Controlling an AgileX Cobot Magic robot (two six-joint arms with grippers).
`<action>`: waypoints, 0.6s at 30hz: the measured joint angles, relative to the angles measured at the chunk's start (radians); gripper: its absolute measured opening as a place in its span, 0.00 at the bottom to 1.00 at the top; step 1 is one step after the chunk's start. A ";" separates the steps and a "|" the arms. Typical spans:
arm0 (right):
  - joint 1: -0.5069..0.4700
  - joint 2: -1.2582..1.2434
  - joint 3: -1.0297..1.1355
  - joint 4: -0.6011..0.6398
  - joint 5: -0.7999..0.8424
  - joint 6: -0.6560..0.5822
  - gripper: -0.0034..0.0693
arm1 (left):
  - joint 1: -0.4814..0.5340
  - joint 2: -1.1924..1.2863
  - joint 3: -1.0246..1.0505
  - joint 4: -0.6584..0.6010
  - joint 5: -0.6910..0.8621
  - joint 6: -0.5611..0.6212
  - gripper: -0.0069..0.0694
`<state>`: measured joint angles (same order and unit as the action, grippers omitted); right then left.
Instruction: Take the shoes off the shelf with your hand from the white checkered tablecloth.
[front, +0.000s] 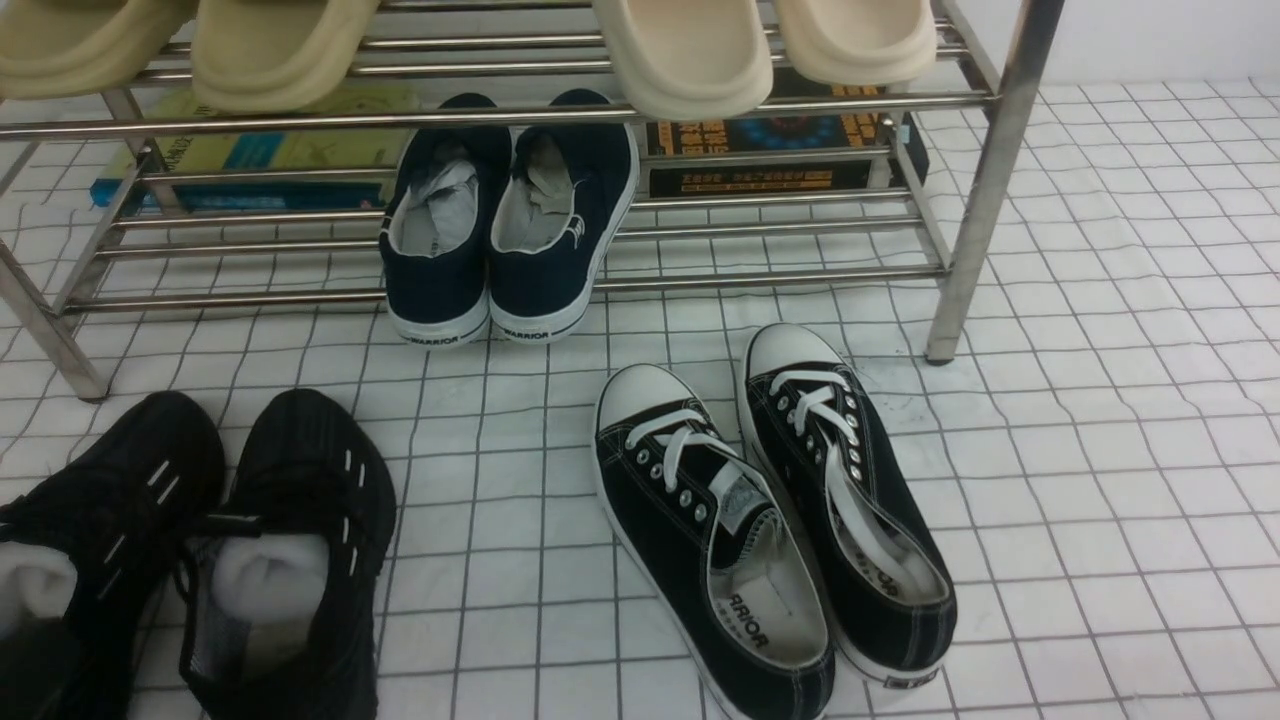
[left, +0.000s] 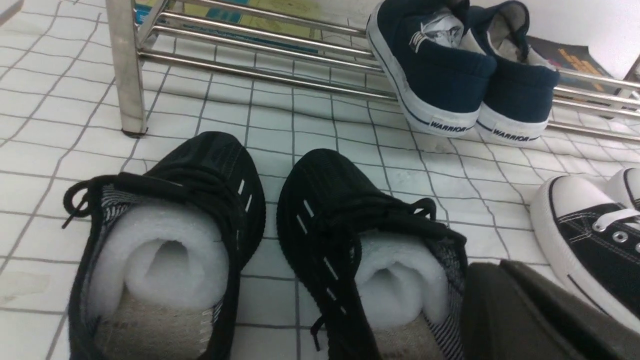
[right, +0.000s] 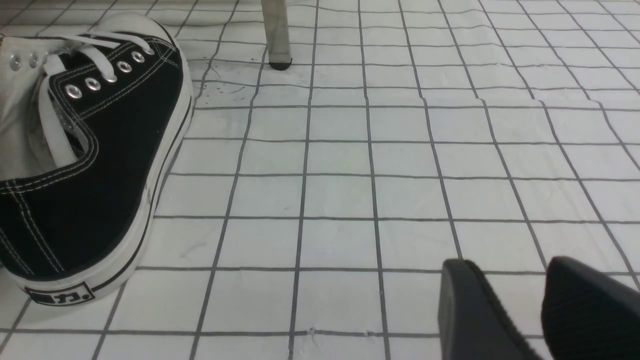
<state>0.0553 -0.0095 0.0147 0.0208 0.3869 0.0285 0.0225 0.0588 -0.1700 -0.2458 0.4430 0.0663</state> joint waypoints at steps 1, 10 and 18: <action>0.000 0.000 0.000 0.000 0.000 0.000 0.38 | 0.000 0.000 0.008 0.004 -0.002 0.000 0.12; 0.000 0.000 0.000 0.000 0.000 0.000 0.38 | -0.001 -0.046 0.185 0.151 -0.183 -0.112 0.12; 0.000 0.000 0.000 0.000 0.000 0.000 0.38 | -0.039 -0.050 0.197 0.455 -0.216 -0.418 0.13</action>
<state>0.0553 -0.0095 0.0147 0.0208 0.3869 0.0285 -0.0162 0.0088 0.0274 0.2087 0.2265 -0.3513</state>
